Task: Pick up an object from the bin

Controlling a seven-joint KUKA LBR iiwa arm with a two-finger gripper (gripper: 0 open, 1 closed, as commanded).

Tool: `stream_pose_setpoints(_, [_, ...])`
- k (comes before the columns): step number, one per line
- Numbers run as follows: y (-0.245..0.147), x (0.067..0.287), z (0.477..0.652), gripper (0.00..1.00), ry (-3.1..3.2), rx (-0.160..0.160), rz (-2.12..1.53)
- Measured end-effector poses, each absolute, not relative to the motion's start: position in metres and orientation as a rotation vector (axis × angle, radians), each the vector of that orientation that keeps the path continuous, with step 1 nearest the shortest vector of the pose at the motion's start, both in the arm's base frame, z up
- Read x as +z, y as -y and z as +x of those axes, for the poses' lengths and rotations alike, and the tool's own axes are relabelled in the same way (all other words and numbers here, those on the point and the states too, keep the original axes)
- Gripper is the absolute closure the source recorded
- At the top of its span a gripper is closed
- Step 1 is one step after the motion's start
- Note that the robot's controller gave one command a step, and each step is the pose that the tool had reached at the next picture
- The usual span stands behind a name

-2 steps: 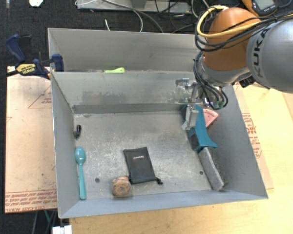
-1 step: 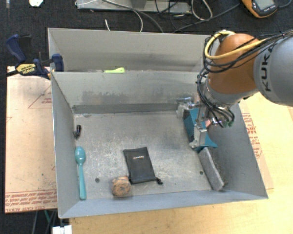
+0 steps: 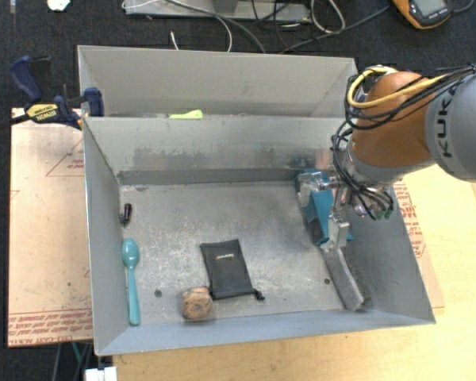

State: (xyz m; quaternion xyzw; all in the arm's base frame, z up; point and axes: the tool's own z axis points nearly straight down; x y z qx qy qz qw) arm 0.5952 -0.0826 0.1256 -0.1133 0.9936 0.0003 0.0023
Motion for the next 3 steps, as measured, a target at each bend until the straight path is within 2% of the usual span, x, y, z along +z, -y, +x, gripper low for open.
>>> stream_pose_setpoints(1, [0.020,0.101,0.531,0.00,-3.120,0.003,-0.350])
stream_pose_setpoints(2, [0.003,0.163,0.539,0.00,-3.107,-0.002,-0.428])
stream_pose_setpoints(3, [-0.057,0.163,0.504,0.00,-3.117,0.014,-0.484])
